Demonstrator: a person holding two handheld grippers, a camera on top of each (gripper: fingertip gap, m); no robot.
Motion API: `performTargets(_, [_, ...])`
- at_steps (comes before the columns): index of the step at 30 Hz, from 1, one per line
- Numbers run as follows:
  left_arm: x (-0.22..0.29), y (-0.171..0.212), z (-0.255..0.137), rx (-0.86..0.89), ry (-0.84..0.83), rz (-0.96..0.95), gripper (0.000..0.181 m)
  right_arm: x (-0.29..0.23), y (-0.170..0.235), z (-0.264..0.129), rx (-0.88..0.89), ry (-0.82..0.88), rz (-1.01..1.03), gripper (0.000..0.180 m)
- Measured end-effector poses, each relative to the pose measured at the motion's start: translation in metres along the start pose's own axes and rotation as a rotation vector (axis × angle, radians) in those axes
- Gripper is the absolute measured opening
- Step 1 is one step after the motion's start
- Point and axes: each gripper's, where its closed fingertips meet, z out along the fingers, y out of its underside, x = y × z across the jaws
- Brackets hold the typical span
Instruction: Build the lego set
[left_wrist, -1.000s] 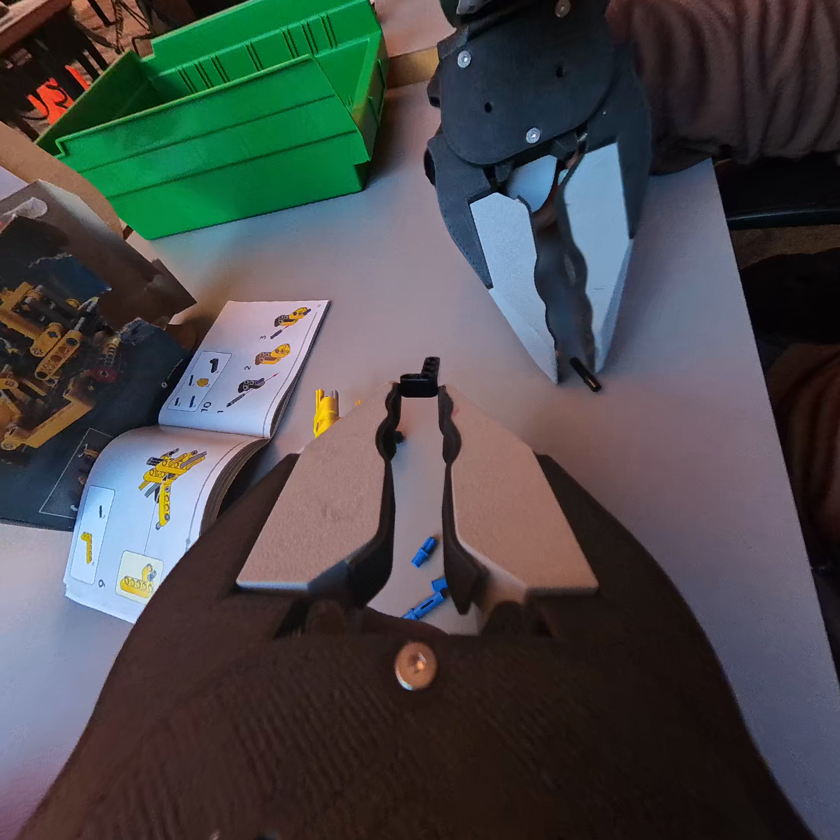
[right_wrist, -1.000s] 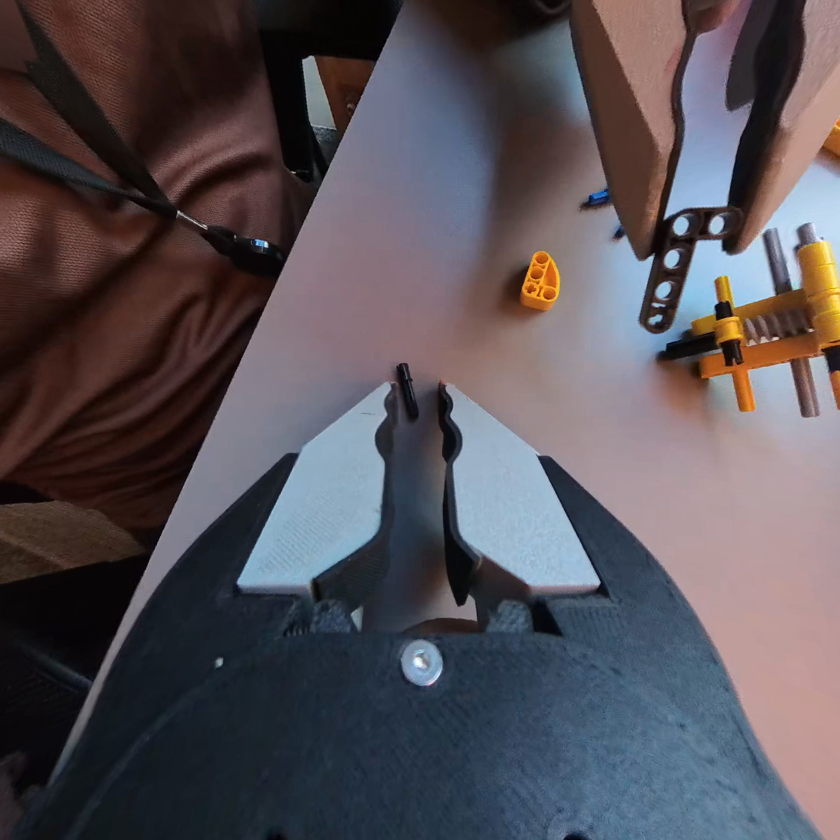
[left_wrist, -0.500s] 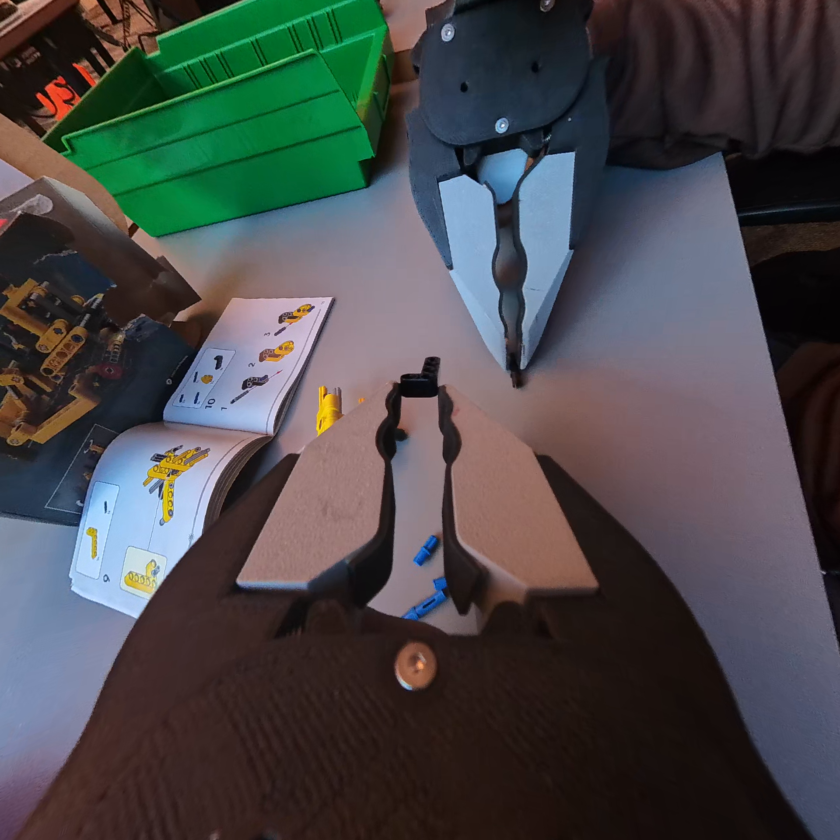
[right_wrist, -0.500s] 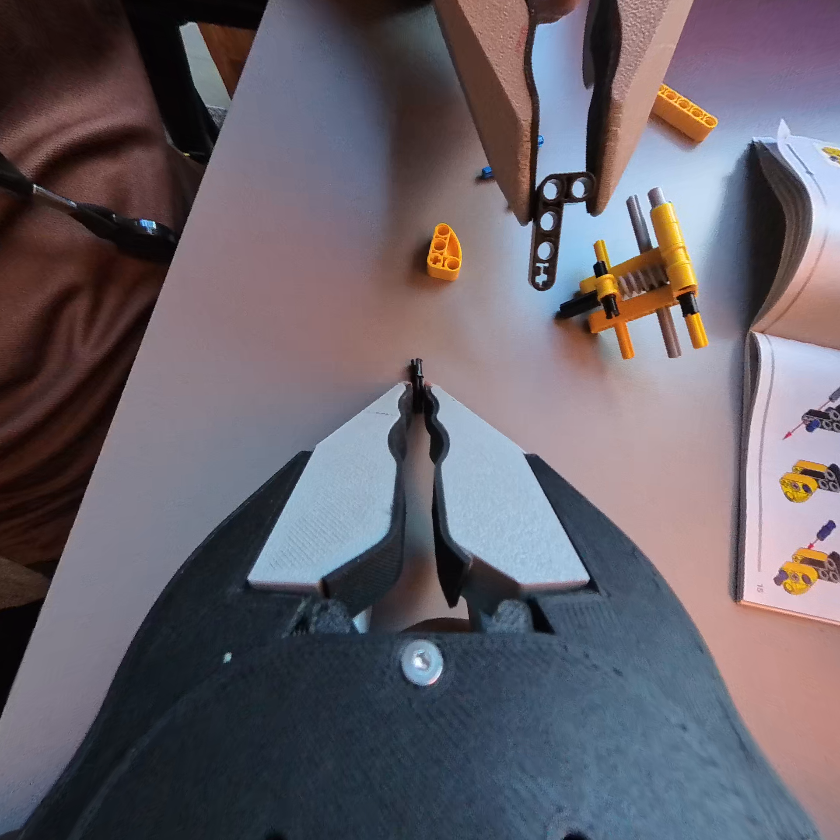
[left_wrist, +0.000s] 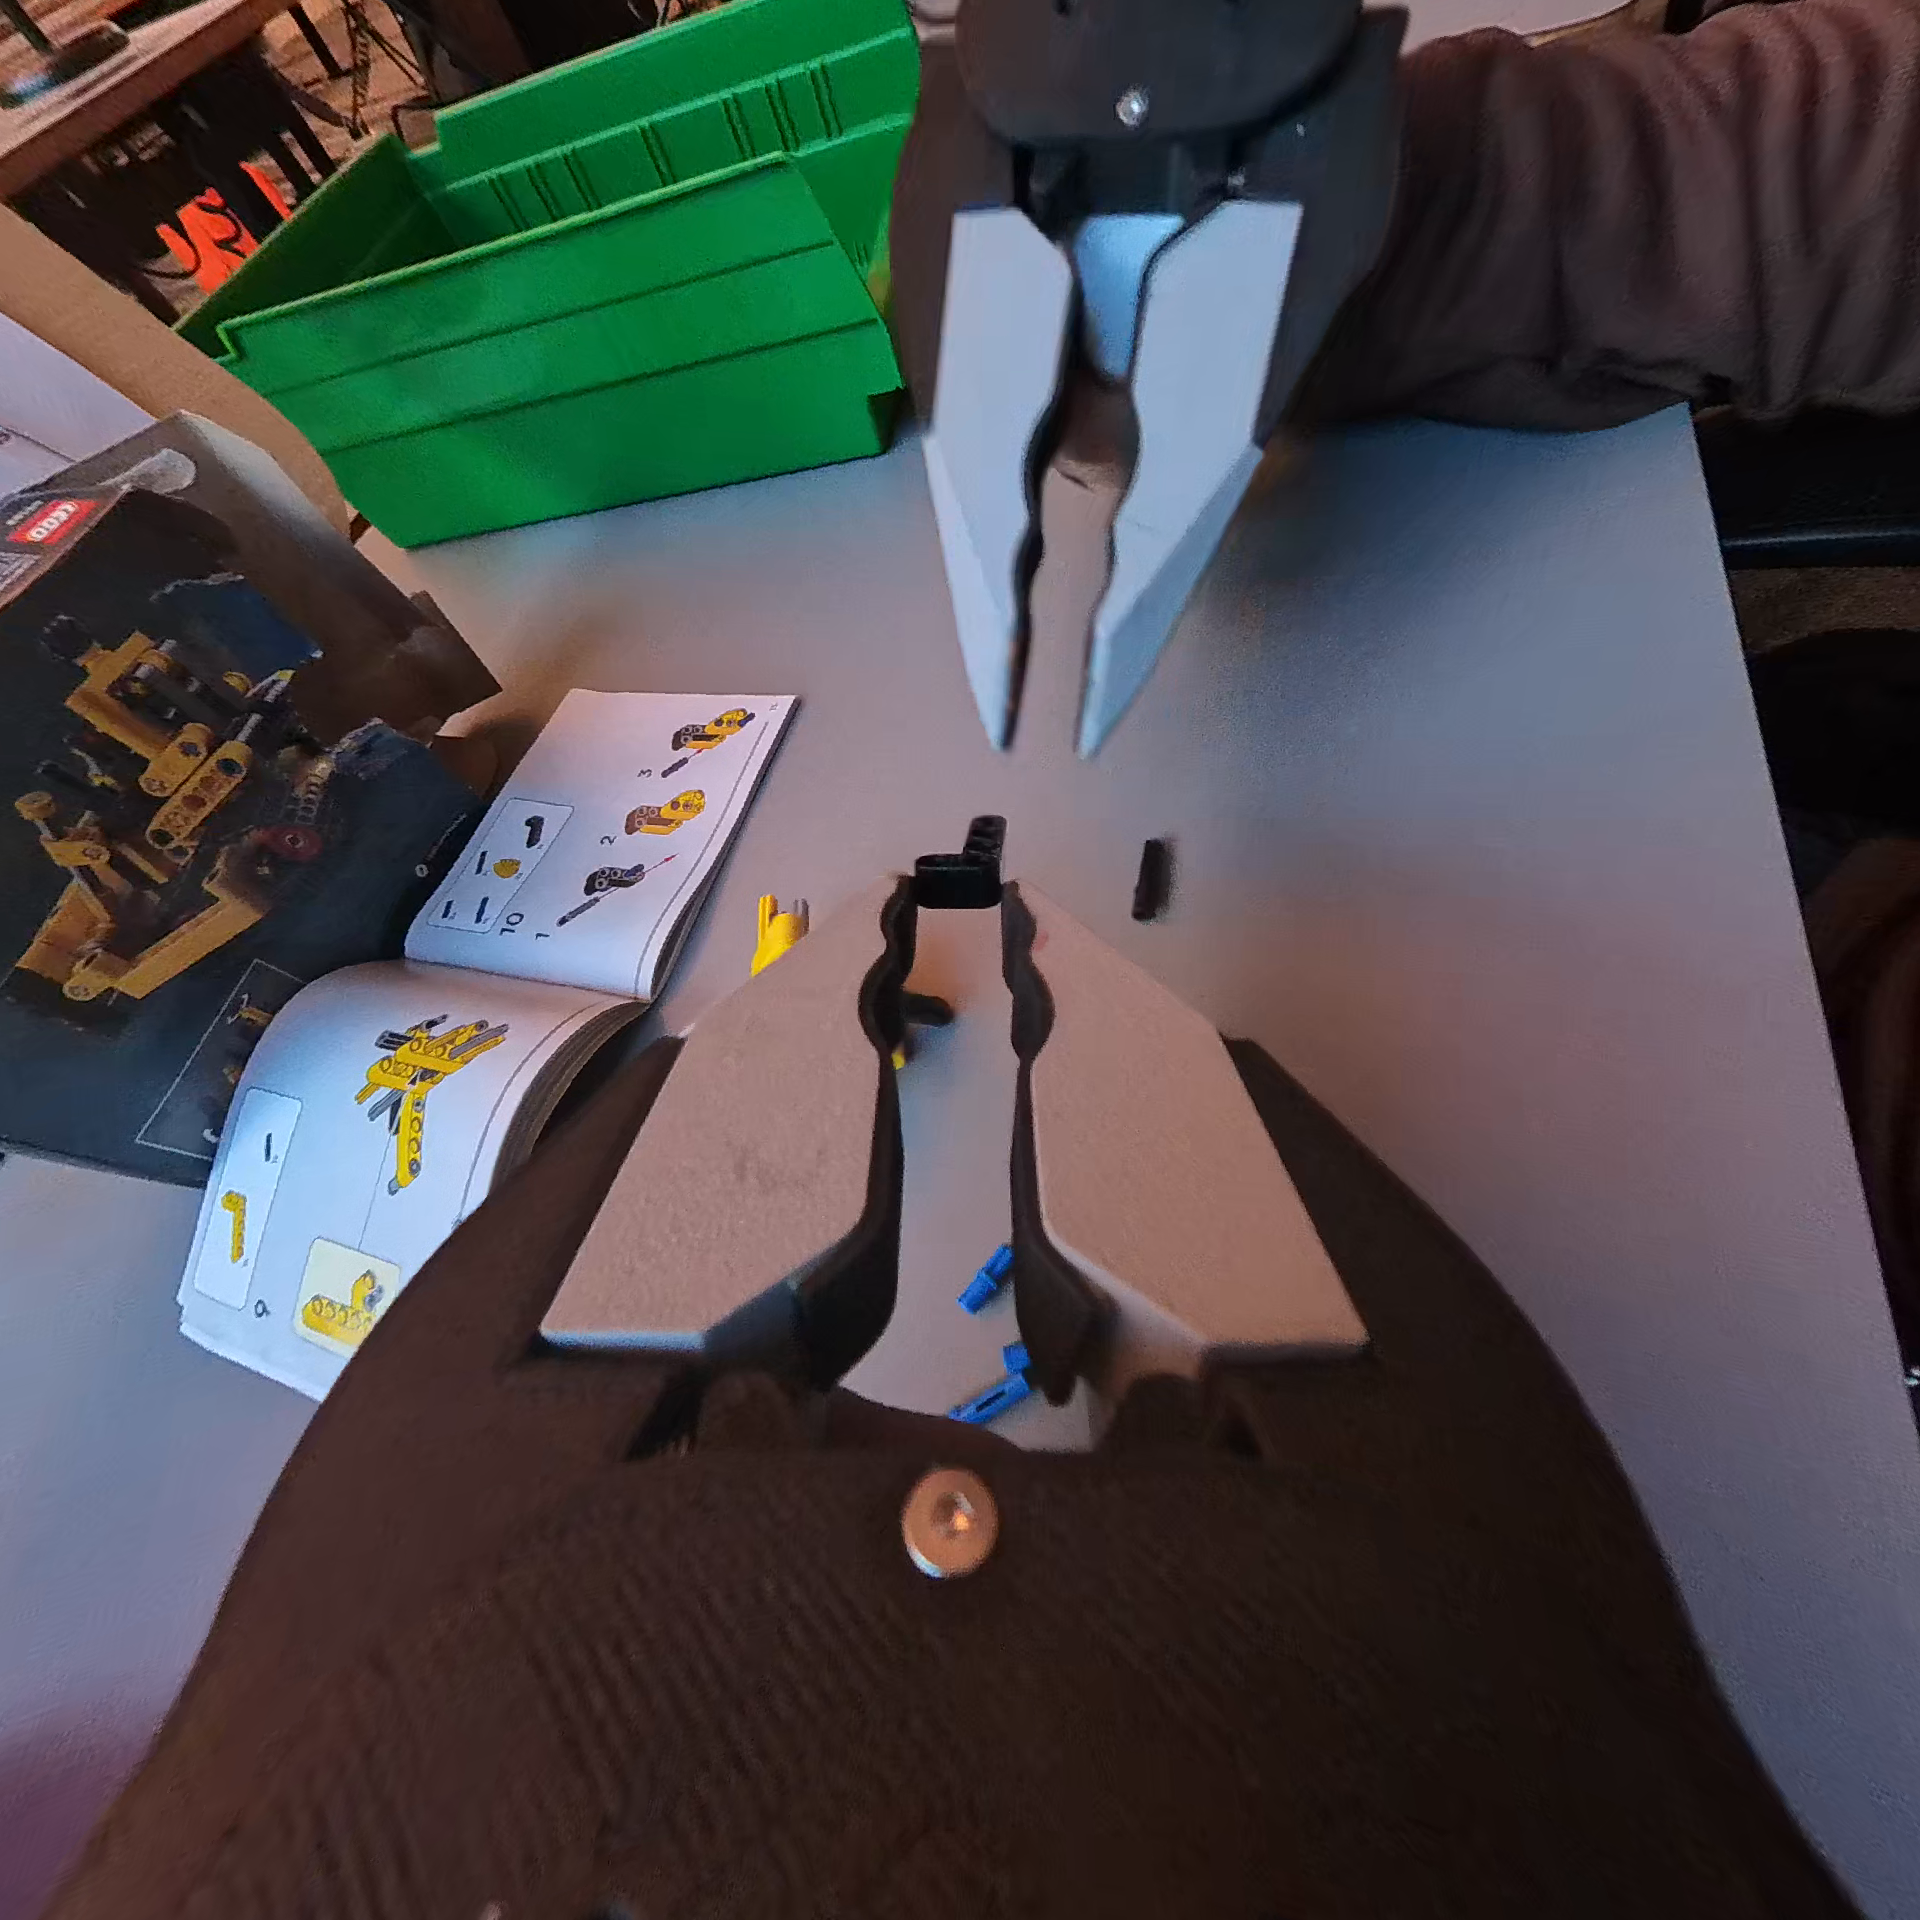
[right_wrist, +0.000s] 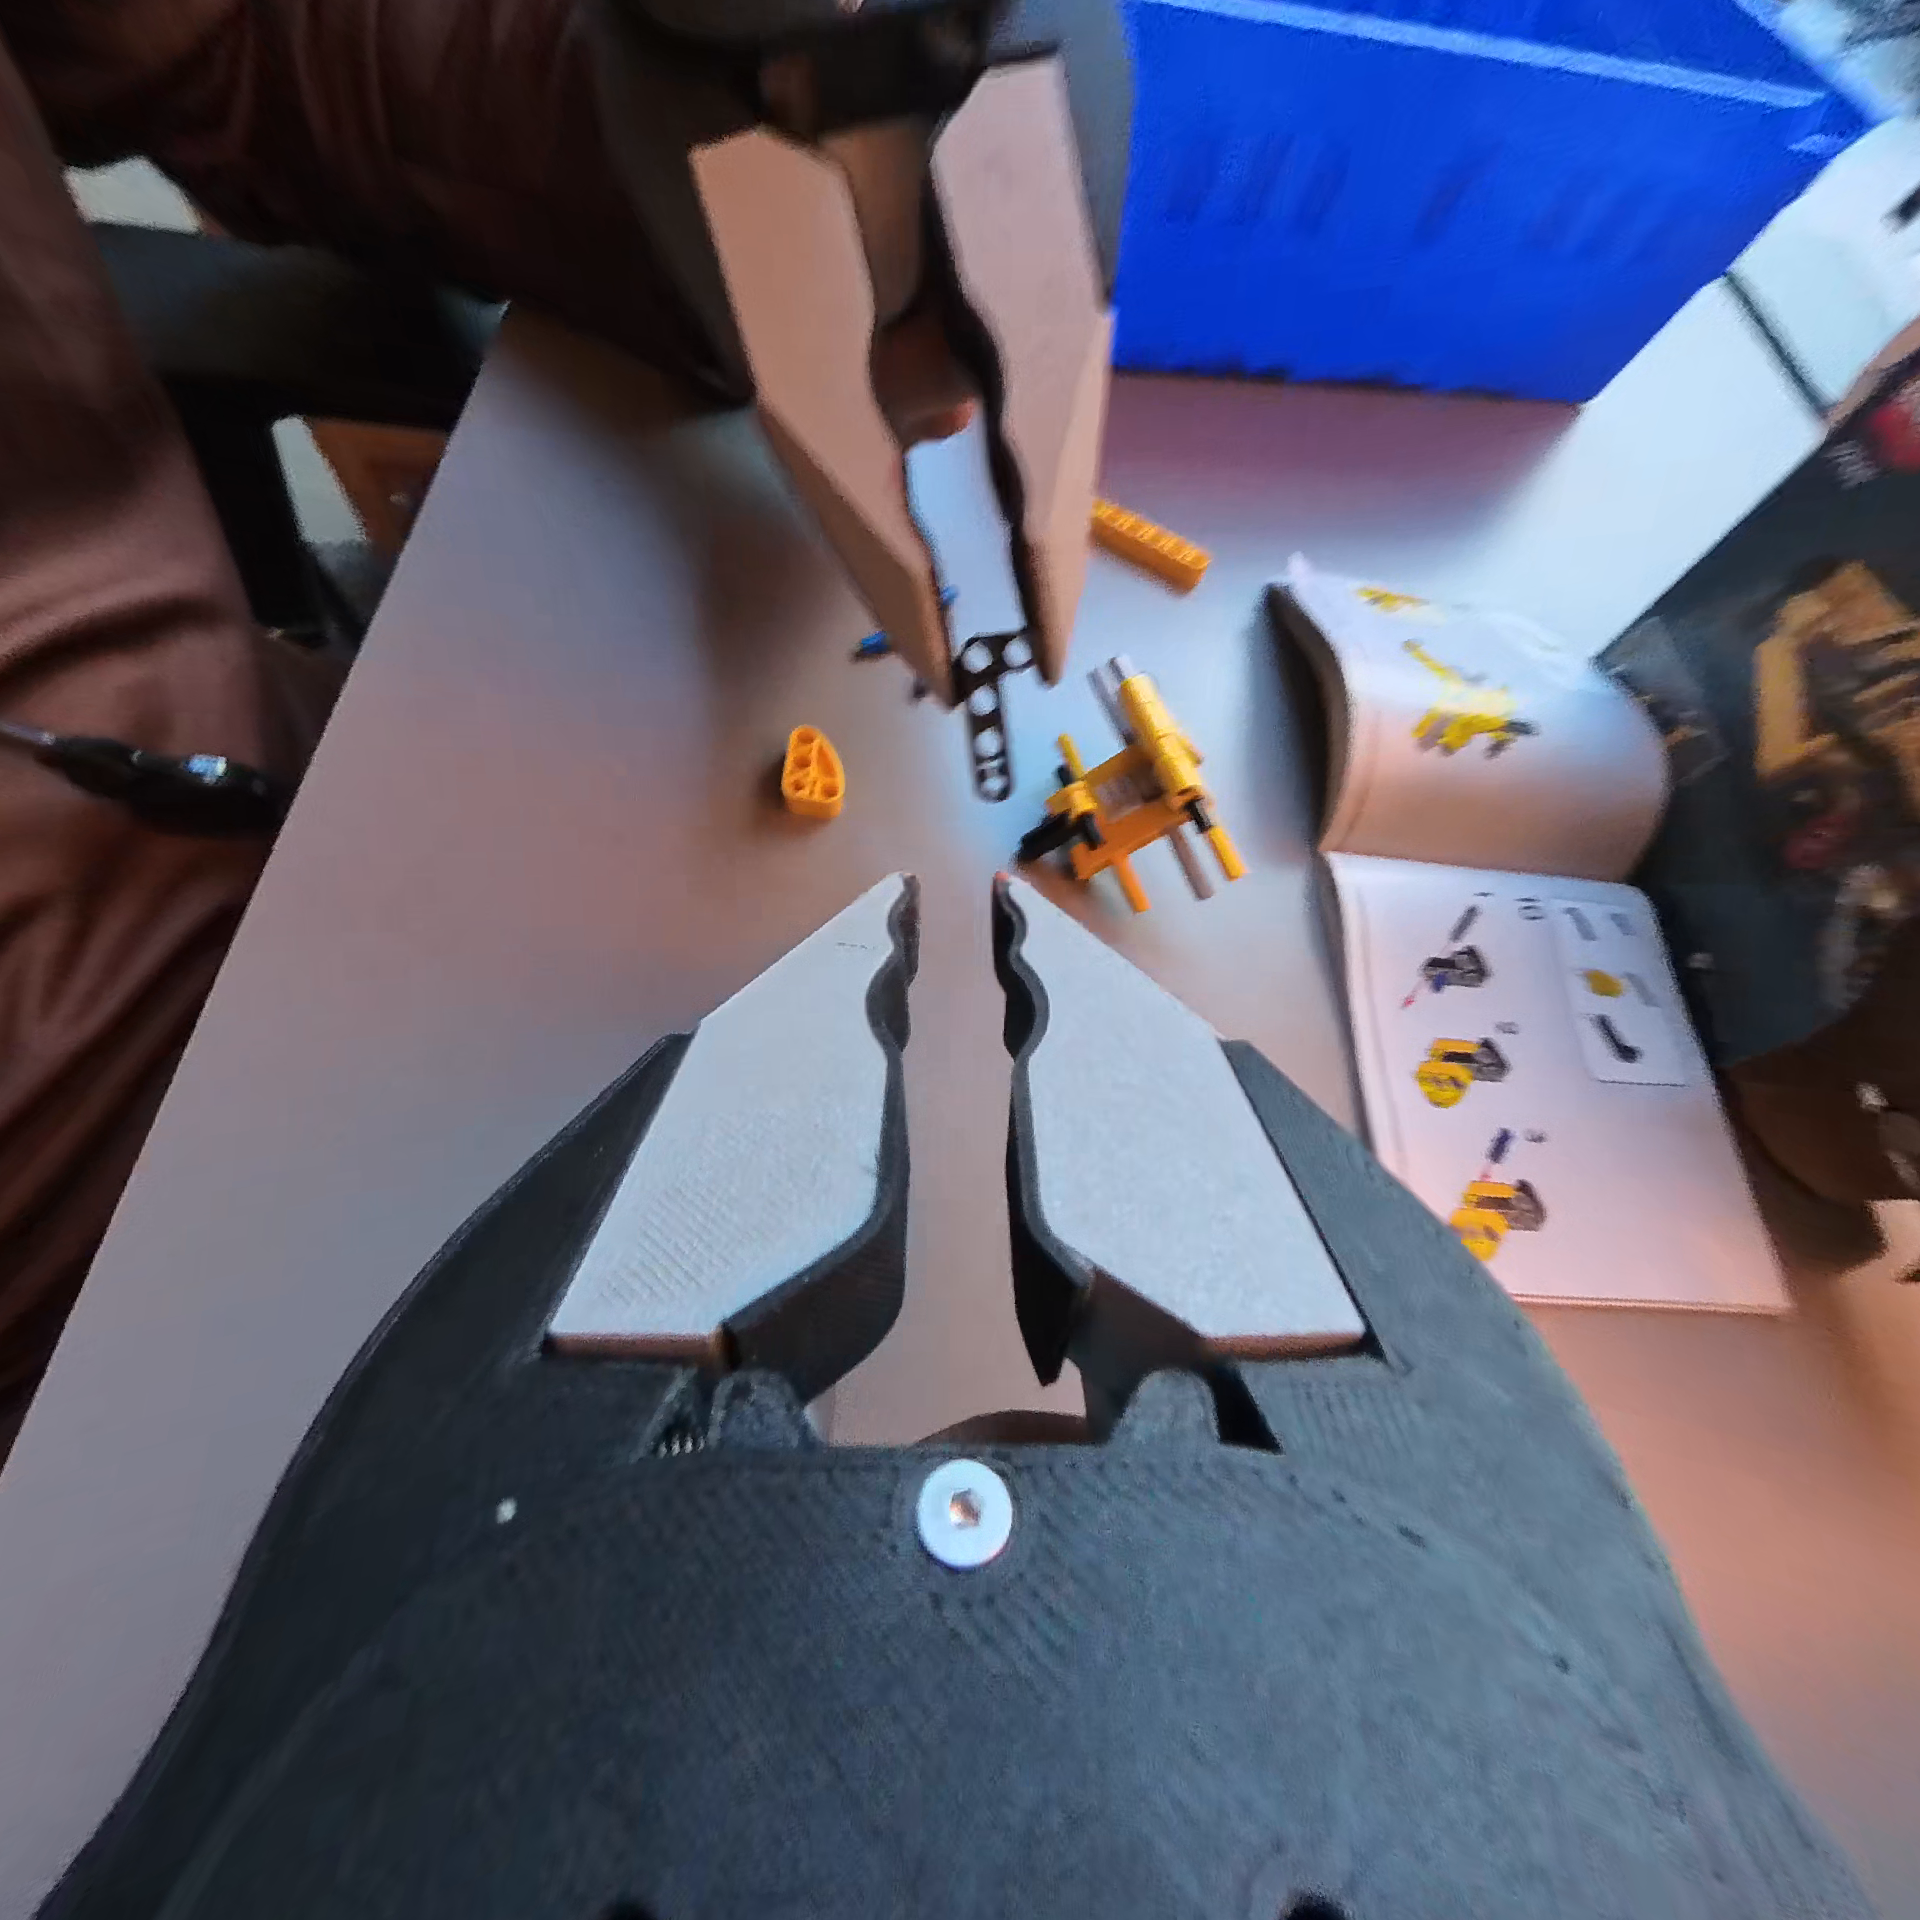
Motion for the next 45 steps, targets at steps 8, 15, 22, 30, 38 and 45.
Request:
performTargets(8, [0.010,-0.004,0.006,0.003,0.023,0.023,0.013,0.004,-0.015,0.007,0.061,0.047,0.009,0.011])
performTargets(15, [0.014,-0.006,0.007,0.010,0.029,0.029,0.012,0.001,-0.012,0.014,0.047,0.030,0.024,0.005])
performTargets(22, [0.012,-0.007,0.006,0.011,0.020,0.032,0.013,0.000,-0.010,0.014,0.041,0.021,0.024,0.008])
performTargets(30, [0.011,-0.008,0.005,0.016,0.012,0.034,0.013,-0.004,-0.012,0.013,0.056,-0.004,0.027,0.012])
performTargets(38, [0.017,-0.012,0.007,0.035,0.032,0.035,0.012,-0.009,-0.009,0.022,0.027,-0.005,0.000,0.007])
performTargets(45, [0.011,-0.011,0.008,0.034,0.001,0.002,0.014,0.003,-0.012,0.012,0.062,0.030,0.029,0.006])
